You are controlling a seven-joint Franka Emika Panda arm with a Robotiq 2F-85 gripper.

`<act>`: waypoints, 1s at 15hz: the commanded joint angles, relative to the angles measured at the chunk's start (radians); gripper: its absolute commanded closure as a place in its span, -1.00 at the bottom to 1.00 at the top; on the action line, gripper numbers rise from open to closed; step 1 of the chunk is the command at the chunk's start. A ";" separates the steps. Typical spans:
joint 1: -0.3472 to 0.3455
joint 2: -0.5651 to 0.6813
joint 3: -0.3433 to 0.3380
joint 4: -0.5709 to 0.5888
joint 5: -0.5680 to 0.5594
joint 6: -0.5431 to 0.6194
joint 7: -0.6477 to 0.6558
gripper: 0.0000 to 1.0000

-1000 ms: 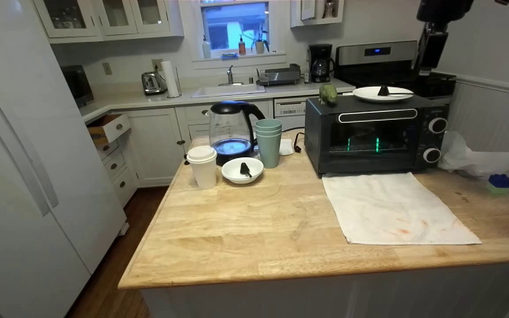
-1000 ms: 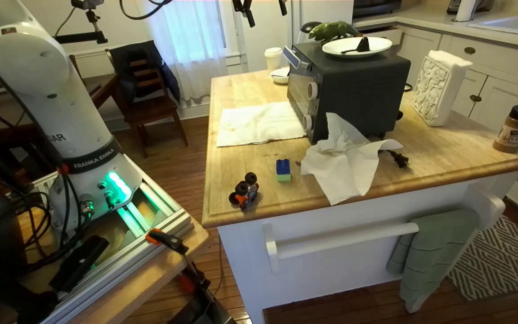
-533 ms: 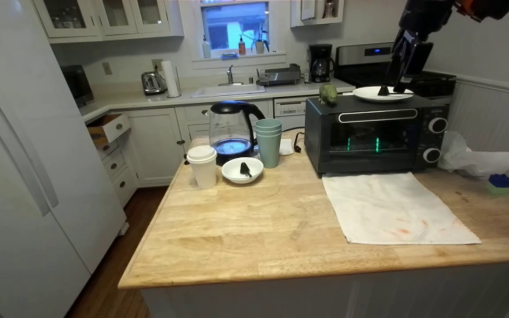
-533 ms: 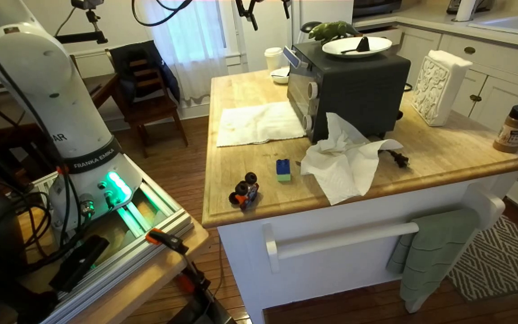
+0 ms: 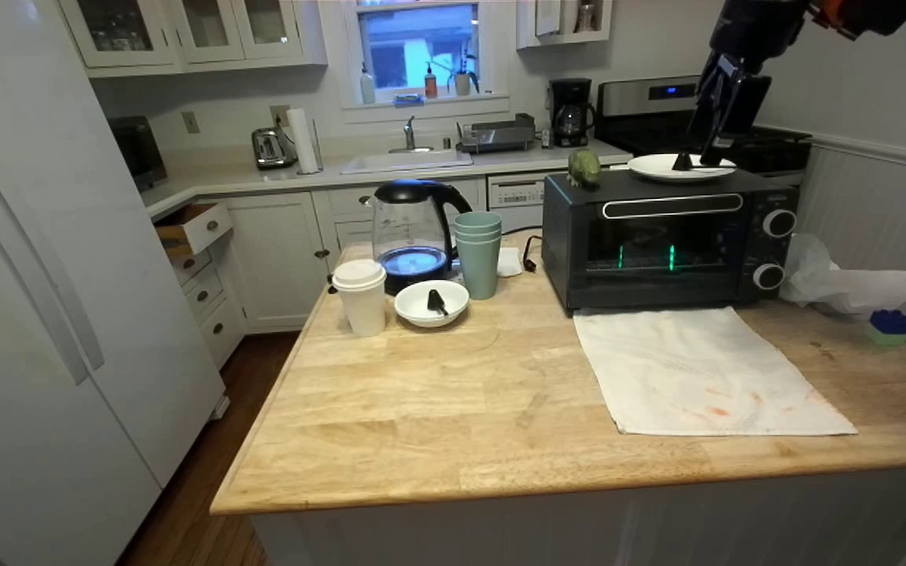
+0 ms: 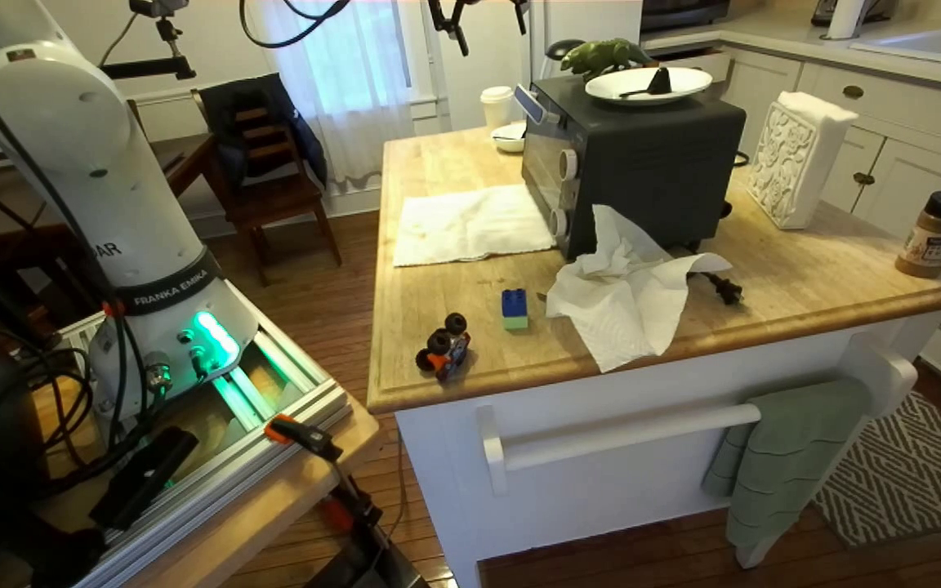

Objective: Open the oven door

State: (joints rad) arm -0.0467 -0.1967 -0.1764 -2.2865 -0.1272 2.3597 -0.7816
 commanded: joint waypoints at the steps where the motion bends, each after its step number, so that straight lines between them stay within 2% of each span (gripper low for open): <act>1: 0.000 0.042 0.009 -0.009 0.022 0.051 0.005 -1.00; 10: -0.014 0.153 0.024 -0.050 0.034 0.229 -0.016 -1.00; 15: -0.018 0.185 0.035 -0.053 0.060 0.237 -0.027 -1.00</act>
State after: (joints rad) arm -0.0491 -0.0240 -0.1602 -2.3322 -0.1067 2.5725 -0.7788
